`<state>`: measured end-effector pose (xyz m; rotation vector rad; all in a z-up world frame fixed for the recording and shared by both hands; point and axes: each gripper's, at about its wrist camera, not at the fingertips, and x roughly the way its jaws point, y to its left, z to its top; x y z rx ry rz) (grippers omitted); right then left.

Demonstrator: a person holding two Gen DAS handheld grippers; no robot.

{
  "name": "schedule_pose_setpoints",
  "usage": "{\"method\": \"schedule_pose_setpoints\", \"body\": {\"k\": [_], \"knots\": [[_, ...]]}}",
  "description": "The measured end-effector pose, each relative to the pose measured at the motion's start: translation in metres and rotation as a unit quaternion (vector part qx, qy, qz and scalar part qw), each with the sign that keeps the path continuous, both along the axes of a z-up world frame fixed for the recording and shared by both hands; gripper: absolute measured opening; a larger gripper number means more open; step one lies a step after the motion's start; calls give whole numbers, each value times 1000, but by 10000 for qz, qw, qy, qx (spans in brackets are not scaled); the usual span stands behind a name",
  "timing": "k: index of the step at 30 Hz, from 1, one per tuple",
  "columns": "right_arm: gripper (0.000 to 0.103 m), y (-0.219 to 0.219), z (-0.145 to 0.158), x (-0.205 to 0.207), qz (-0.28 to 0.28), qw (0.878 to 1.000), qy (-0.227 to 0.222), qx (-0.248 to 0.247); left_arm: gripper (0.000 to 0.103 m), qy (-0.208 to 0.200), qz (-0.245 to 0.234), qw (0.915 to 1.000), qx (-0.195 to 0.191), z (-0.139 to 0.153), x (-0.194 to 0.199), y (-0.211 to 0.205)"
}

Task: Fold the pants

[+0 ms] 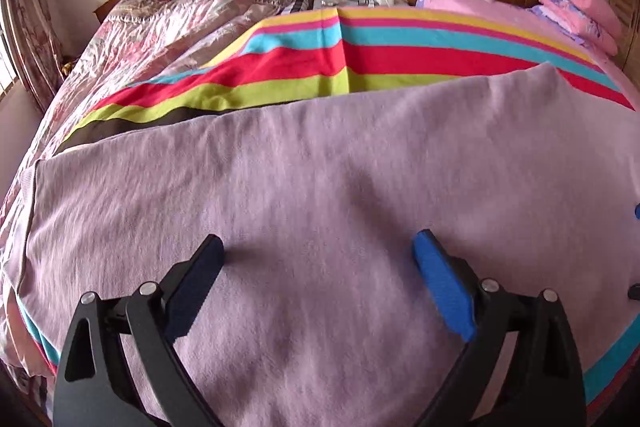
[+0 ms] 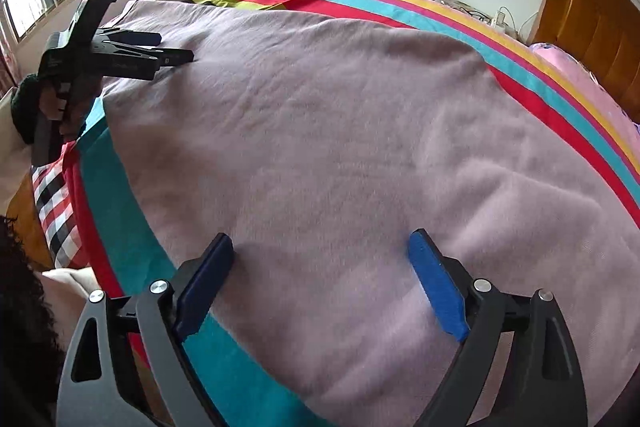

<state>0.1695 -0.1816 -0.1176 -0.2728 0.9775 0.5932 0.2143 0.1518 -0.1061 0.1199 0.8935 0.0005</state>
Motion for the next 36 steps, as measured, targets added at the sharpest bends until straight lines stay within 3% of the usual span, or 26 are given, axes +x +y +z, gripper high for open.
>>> {"method": "schedule_pose_setpoints", "body": {"k": [2, 4, 7, 9, 10, 12, 17, 21, 24, 26, 29, 32, 35, 36], "knots": [[86, -18, 9, -5, -72, 9999, -32, 145, 96, 178, 177, 9997, -59, 6, 1, 1], [86, -49, 20, -7, -541, 9976, -252, 337, 96, -39, 174, 9998, -122, 26, -2, -11], [87, -101, 21, -3, -1579, 9855, -592, 179, 96, -317, -479, 9977, -353, 51, 1, -58], [87, -130, 6, 2, -2107, 9768, -366, -151, 97, -333, -994, 9939, -346, 53, 11, -105], [88, -143, -3, 2, -2161, 9760, -180, -181, 97, -294, -1216, 9917, -298, 50, 19, -130], [88, -162, -2, -11, -2060, 9782, -48, 247, 97, -197, -1664, 9855, -280, 41, 34, -183], [88, -178, 8, -34, -1834, 9824, 261, 233, 97, -13, -2214, 9749, -230, 17, 73, -282], [88, -198, 29, -42, -2282, 9731, -327, -9, 97, 95, -2502, 9661, -631, 14, 86, -333], [88, -231, 31, -37, -2820, 9580, -406, 336, 97, 18, -2797, 9595, -349, 2, 86, -370], [89, -239, 16, -39, -2694, 9625, -190, 247, 98, 229, -2815, 9593, -9, -22, 94, -386], [89, -234, 8, -56, -2093, 9767, -439, -178, 102, 435, -2520, 9659, -401, -27, 115, -377], [88, -260, 12, -64, -2259, 9734, -277, 277, 102, 398, -2522, 9664, -316, -28, 118, -380], [88, -268, 22, -69, -2525, 9668, -401, 61, 102, 392, -2468, 9676, -354, -27, 122, -376], [88, -271, 28, -71, -2599, 9643, -469, 188, 102, 388, -2458, 9679, -352, -27, 123, -375]]}}
